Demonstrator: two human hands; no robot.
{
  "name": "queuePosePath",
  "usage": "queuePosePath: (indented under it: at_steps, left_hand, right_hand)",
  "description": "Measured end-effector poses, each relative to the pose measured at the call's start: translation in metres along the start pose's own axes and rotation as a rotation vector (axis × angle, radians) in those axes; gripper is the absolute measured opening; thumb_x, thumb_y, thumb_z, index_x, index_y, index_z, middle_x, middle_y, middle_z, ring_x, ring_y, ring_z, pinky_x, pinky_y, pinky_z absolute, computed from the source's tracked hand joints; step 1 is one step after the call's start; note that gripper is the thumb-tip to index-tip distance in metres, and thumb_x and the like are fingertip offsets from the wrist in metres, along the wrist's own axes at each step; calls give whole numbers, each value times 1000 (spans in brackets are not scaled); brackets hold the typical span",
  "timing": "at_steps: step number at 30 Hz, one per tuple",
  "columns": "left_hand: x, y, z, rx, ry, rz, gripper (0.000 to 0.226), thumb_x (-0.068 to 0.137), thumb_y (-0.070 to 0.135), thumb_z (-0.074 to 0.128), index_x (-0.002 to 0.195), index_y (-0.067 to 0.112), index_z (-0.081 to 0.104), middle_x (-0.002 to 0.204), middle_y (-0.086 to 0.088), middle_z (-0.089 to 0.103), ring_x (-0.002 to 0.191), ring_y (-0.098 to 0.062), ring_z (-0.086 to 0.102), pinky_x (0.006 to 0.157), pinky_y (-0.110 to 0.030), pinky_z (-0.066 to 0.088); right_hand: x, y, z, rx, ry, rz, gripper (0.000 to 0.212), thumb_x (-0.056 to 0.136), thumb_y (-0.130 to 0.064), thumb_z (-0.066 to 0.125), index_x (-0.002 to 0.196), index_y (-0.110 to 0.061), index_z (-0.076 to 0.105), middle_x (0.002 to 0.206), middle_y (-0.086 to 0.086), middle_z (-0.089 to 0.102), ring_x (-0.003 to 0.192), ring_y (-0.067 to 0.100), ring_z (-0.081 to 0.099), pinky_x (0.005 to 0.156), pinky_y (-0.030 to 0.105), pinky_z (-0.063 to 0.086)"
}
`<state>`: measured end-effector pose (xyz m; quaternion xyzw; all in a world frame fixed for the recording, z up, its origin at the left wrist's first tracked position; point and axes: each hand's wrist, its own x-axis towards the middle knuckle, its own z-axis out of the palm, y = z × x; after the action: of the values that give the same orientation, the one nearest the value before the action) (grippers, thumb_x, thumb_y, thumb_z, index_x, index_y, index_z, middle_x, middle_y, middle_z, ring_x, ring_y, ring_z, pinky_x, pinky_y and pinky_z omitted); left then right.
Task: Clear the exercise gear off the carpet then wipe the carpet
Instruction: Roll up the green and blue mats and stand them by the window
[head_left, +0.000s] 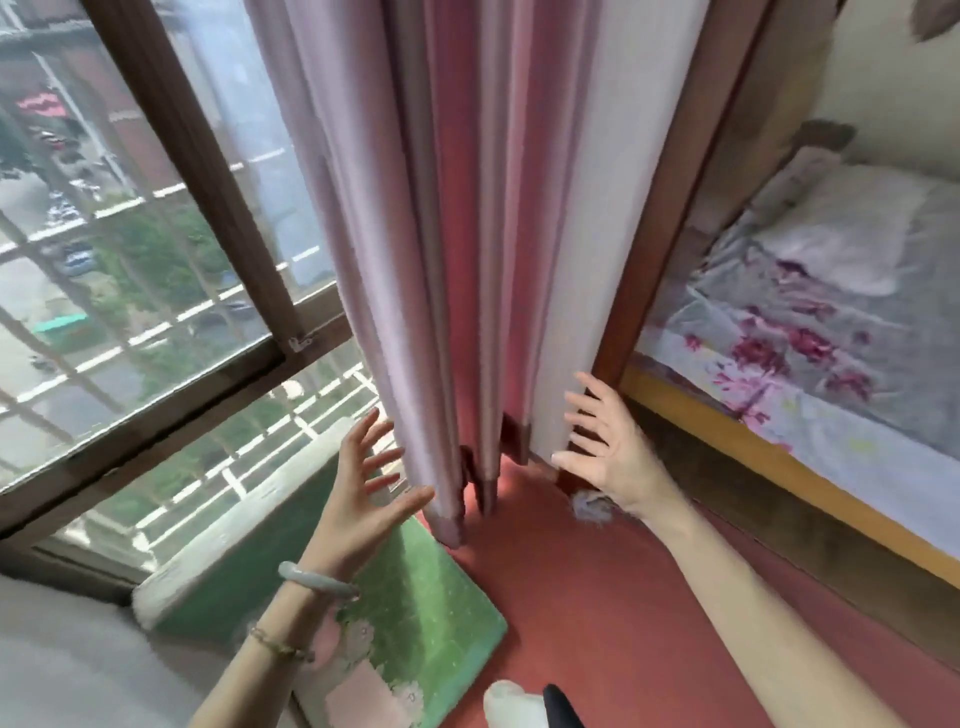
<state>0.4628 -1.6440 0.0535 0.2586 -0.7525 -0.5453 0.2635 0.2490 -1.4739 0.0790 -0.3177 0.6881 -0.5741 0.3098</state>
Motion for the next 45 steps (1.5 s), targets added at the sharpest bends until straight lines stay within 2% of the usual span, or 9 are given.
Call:
queuePosePath:
  at_steps: [6, 11, 16, 21, 26, 31, 36, 40, 45]
  left_hand:
    - [32, 15, 90, -61, -249, 84, 98, 55, 55, 79, 137, 40, 27, 140, 8, 40, 116, -6, 53, 92, -29, 47]
    - [55, 35, 179, -80, -492, 132, 96, 63, 36, 83, 140, 27, 24, 141, 4, 37, 115, -2, 51, 83, -12, 47]
    - [79, 57, 273, -104, -671, 180, 104, 52, 66, 76, 138, 39, 24, 140, 14, 38, 117, -4, 51, 90, -24, 46]
    - [98, 88, 379, -103, -811, 270, 82, 55, 53, 79, 119, 66, 29, 136, 13, 39, 114, 0, 52, 88, -21, 48]
    - [115, 113, 476, -113, -955, 326, 85, 61, 51, 76, 130, 55, 26, 140, 16, 37, 117, -3, 51, 89, -20, 48]
    - [112, 133, 558, -140, -1097, 301, 101, 54, 68, 74, 137, 40, 23, 140, 13, 37, 116, 1, 51, 90, -20, 48]
    - [106, 160, 642, -139, -1293, 337, 102, 53, 66, 75, 137, 36, 26, 138, 17, 38, 114, -1, 52, 90, -18, 46]
    - [101, 187, 719, -169, -1455, 394, 98, 56, 55, 77, 137, 37, 27, 138, 17, 38, 115, -1, 51, 89, -15, 46]
    - [90, 219, 816, -182, -1667, 467, 92, 59, 44, 74, 138, 32, 28, 140, 11, 39, 114, -2, 53, 88, -15, 46]
  right_hand:
    - [-69, 14, -84, -16, 312, 68, 86, 76, 8, 69, 143, -28, 30, 140, 1, 44, 123, 13, 48, 97, 23, 41]
    - [-117, 31, -147, -2, 544, 102, 84, 76, 6, 70, 138, -35, 31, 137, -3, 46, 122, 10, 49, 98, 22, 43]
    - [-152, 51, -215, 14, 724, 123, 84, 76, 6, 71, 136, -36, 32, 137, -2, 46, 123, 10, 49, 101, 25, 43]
    - [-176, 72, -294, 26, 872, 112, 83, 77, 5, 71, 129, -47, 34, 132, -11, 46, 126, 8, 47, 101, 24, 43]
    - [-198, 84, -362, 20, 993, 133, 84, 76, 6, 70, 128, -50, 34, 134, -7, 46, 127, 9, 47, 103, 26, 42]
    - [-229, 92, -413, -29, 1109, 175, 85, 76, 5, 71, 135, -40, 31, 133, -5, 46, 124, 11, 48, 93, 9, 44]
    - [-264, 103, -448, -28, 1282, 188, 87, 71, -2, 75, 124, -59, 35, 130, -20, 47, 124, 11, 48, 102, 34, 44]
    - [-291, 110, -476, -8, 1445, 254, 85, 74, 4, 74, 136, -35, 30, 135, 0, 46, 124, 19, 48, 102, 36, 43]
    - [-319, 112, -508, 23, 1699, 270, 86, 73, 6, 73, 134, -36, 30, 137, 4, 46, 124, 23, 48, 102, 39, 43]
